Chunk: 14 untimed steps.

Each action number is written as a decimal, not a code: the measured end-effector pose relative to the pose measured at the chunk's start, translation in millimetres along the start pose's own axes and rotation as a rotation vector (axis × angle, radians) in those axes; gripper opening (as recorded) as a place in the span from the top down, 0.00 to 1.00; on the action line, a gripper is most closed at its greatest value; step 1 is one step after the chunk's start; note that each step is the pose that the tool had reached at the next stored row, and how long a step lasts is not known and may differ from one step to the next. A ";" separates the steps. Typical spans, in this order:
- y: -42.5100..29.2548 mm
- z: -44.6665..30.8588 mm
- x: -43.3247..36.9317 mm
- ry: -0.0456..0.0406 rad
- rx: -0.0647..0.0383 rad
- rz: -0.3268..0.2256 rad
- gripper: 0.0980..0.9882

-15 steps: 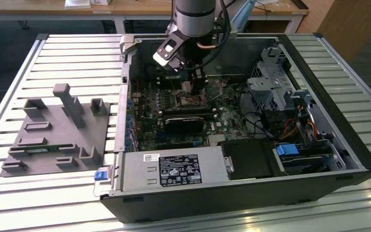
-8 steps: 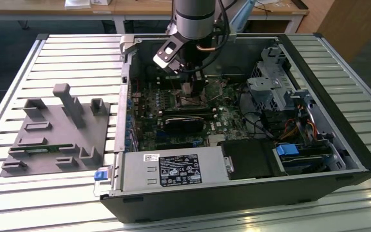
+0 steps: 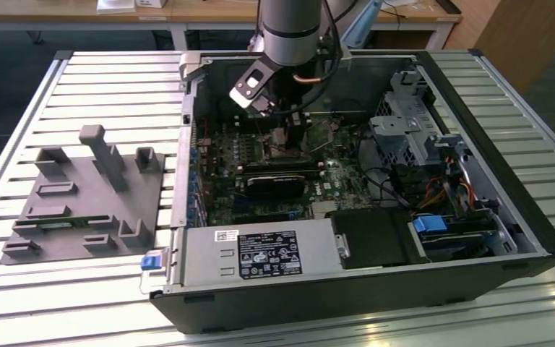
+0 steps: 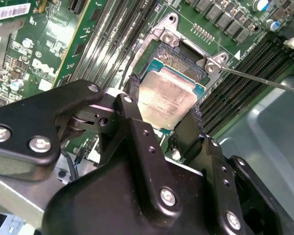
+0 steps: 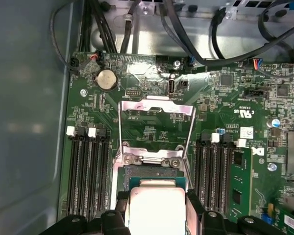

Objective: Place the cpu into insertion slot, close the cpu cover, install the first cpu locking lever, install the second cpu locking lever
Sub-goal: 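Place the cpu into insertion slot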

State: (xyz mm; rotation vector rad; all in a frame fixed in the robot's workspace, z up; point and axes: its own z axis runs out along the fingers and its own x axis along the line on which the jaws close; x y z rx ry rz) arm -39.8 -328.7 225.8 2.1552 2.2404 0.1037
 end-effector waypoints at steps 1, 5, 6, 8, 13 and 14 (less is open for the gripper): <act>-0.1 1.5 0.4 -0.0001 0.000 0.001 0.50; -0.4 6.6 1.1 -0.0007 0.000 0.010 0.50; -0.5 7.5 1.1 -0.0009 0.000 0.013 0.50; -0.8 8.8 1.2 -0.0011 0.000 0.016 0.50; -2.4 13.7 1.7 -0.0018 0.000 0.017 0.50; -2.4 14.6 1.8 -0.0019 0.000 0.017 0.50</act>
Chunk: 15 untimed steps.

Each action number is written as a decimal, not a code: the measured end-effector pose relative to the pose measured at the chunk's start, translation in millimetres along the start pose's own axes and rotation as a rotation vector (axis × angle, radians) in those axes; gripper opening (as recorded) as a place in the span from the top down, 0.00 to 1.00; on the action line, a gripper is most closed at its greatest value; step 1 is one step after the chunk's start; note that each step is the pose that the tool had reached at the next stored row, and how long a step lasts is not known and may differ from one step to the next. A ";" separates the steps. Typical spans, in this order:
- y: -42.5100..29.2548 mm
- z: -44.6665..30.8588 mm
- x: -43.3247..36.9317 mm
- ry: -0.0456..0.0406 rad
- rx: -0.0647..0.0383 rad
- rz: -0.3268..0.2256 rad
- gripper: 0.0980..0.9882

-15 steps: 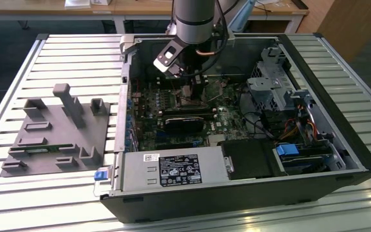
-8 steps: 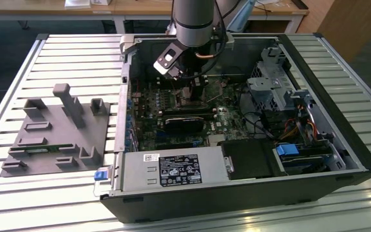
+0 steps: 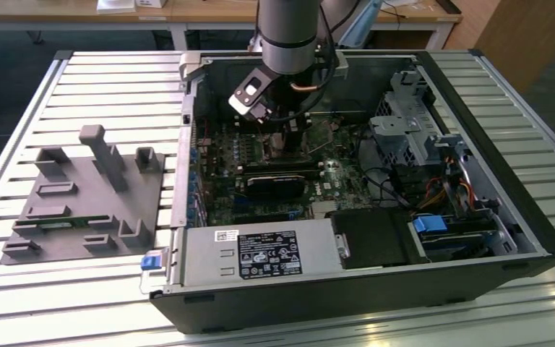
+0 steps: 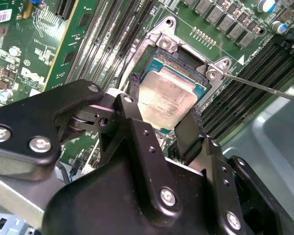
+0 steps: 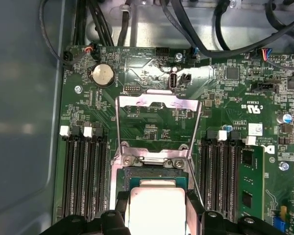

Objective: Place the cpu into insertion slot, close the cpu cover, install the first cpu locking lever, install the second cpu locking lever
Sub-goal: 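Place the cpu into insertion slot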

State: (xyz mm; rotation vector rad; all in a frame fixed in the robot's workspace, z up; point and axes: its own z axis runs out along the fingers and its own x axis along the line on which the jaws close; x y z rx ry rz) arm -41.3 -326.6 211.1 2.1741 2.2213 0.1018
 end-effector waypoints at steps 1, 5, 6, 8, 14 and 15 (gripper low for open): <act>-0.1 1.0 0.0 -0.0001 0.000 0.002 0.50; -0.7 4.1 0.0 -0.0005 0.000 0.008 0.50; -0.8 5.1 0.0 -0.0007 0.000 0.007 0.50; -1.0 7.0 0.1 -0.0008 0.000 0.007 0.50; -1.2 10.4 0.5 -0.0010 0.000 0.008 0.50; -1.2 10.6 0.6 -0.0011 0.000 0.008 0.50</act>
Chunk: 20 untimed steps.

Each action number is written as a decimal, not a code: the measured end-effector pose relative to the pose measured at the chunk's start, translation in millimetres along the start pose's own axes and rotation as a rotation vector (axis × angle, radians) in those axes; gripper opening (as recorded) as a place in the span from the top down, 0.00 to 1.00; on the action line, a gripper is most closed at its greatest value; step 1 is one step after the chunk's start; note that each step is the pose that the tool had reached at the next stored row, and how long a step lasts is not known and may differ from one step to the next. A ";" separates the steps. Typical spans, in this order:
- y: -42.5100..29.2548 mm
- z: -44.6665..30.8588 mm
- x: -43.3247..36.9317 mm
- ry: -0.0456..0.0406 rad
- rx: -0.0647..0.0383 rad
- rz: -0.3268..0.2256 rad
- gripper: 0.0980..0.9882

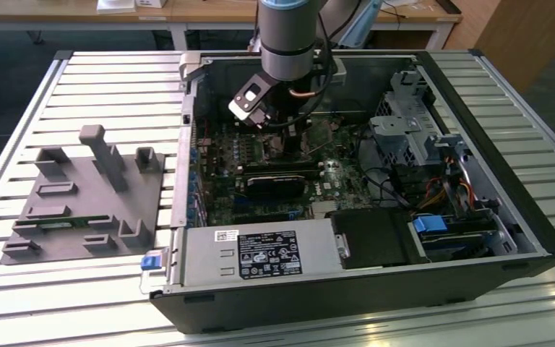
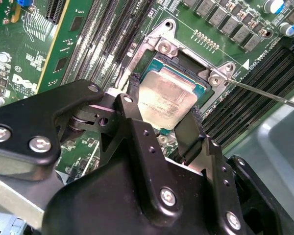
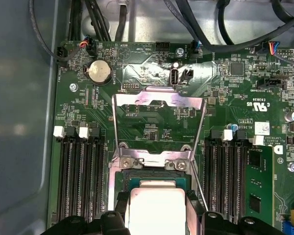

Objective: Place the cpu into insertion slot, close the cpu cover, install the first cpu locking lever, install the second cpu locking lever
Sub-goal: 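Place the cpu into insertion slot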

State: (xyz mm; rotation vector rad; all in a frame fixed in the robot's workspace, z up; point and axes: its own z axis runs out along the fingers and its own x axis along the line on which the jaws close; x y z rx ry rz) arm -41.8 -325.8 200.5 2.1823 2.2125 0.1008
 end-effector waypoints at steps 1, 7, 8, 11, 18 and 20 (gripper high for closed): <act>0.0 0.3 0.0 0.0001 0.000 0.000 0.50; -0.1 1.9 1.5 0.0001 0.000 0.001 0.50; -0.1 2.2 2.2 0.0000 0.000 0.002 0.50; -0.2 3.2 3.7 -0.0002 0.000 0.009 0.50; -0.4 6.0 4.0 -0.0009 0.000 0.015 0.50; -0.4 6.3 4.0 -0.0008 0.000 0.015 0.50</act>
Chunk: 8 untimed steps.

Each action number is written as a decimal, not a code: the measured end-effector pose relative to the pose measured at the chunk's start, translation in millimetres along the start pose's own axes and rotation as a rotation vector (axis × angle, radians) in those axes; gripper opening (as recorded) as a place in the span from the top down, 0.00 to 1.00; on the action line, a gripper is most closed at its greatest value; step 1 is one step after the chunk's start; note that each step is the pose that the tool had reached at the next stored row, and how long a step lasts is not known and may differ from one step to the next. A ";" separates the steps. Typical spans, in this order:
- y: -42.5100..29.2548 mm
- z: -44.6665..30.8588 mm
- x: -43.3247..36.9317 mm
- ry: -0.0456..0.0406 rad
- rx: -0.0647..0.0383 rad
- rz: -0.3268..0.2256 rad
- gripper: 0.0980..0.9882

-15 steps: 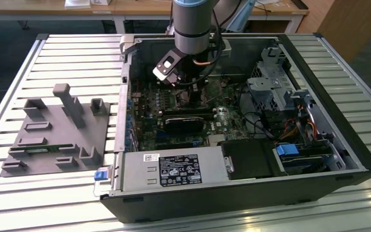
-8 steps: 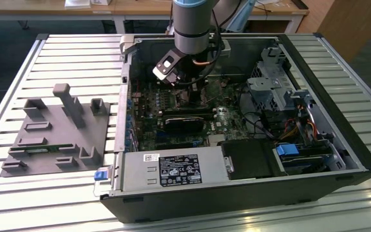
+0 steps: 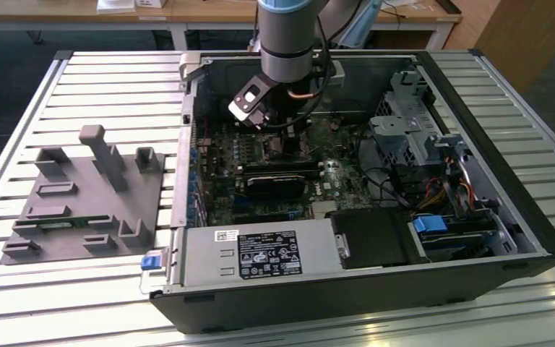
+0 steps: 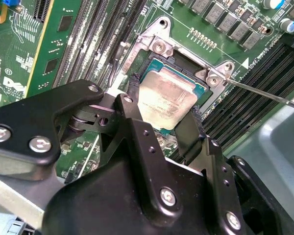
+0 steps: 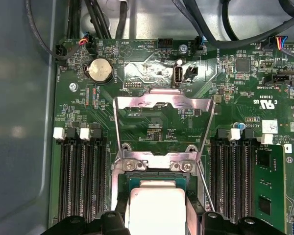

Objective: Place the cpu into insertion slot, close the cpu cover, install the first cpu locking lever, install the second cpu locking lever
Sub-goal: 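Place the cpu into insertion slot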

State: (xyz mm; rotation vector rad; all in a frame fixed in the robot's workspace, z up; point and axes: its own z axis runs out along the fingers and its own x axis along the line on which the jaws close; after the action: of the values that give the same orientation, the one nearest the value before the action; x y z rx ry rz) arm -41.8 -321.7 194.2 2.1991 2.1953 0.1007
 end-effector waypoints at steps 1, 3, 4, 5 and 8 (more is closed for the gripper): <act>0.1 -0.1 0.0 0.0001 0.000 0.000 0.50; 0.2 -0.1 0.0 0.0002 0.000 0.000 0.50; 0.3 -0.2 0.0 -0.0004 0.000 0.000 0.50; 0.5 -0.2 0.0 -0.0014 0.000 0.000 0.50; 0.8 -0.2 0.0 -0.0022 0.000 0.000 0.50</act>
State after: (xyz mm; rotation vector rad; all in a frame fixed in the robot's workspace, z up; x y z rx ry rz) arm -41.0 -321.7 194.5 2.1982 2.1943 0.0981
